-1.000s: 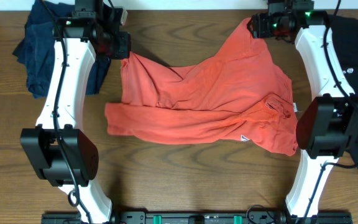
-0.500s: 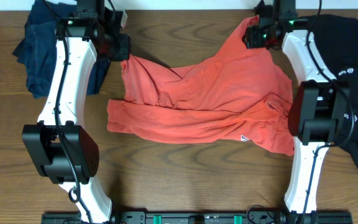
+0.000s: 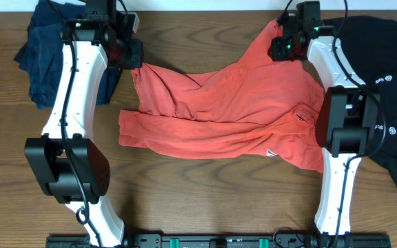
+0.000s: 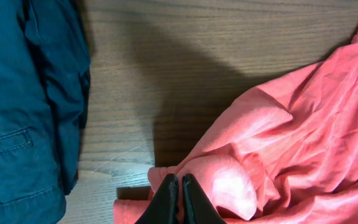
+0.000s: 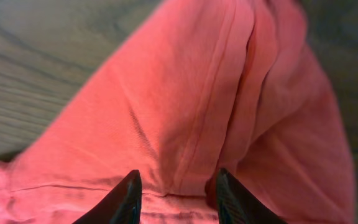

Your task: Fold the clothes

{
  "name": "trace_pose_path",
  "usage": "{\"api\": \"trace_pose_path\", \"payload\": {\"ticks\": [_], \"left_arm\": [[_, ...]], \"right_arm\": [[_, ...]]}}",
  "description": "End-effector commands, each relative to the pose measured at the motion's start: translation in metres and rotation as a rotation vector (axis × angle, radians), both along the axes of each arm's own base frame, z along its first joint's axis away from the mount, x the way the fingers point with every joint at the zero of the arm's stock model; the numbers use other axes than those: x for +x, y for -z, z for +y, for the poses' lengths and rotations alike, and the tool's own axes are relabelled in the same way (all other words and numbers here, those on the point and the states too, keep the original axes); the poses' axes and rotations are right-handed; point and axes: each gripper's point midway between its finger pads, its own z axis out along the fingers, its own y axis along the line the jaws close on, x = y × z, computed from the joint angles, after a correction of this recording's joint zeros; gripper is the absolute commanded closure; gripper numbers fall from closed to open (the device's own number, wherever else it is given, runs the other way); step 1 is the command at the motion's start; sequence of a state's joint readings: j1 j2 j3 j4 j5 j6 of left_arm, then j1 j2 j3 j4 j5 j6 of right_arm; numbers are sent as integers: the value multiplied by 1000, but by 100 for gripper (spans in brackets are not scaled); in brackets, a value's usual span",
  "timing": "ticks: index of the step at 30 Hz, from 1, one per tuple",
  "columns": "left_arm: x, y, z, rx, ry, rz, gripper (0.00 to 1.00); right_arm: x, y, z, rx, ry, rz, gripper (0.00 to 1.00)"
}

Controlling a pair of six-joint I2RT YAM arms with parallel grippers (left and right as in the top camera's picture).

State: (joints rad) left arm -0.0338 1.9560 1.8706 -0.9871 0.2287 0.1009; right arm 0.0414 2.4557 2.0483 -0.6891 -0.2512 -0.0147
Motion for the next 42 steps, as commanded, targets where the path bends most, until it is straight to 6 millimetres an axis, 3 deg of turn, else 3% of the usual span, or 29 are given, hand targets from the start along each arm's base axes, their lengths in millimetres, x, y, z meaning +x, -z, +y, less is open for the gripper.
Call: {"api": "trace_pose_path", "payload": {"ticks": [1,6,12,18,23,27,34,39,42], "left_arm": [[-2,11,4,11,-15,29,94],[-1,11,4,11,-15,27,94],[-1,11,4,11,-15,28,94],[-1,11,4,11,-15,27,94],[-1,11,5,11,-15,27,94],[5,10,12,49,-33,2,94],[11,8,22,106,-59,-26,94],[5,10,35,176,-89,-4,94],[-1,9,47,236,-116,14,94]], "right_arm": [[1,5,1,-15,6,6,64],[5,5,2,-14,6,-9,67],[6,4,5,-9,-1,-19,90],[2,6,4,-20,-12,-3,98],[-1,9,-2,-51,-8,12,99],[6,-16,-5,-50,-7,-37,99],[9,-99,-12,-39,4,-113,99],[-13,-141,-17,-41,12,-79,99],[-29,-153,-20,-46,17,-41,99]]}}
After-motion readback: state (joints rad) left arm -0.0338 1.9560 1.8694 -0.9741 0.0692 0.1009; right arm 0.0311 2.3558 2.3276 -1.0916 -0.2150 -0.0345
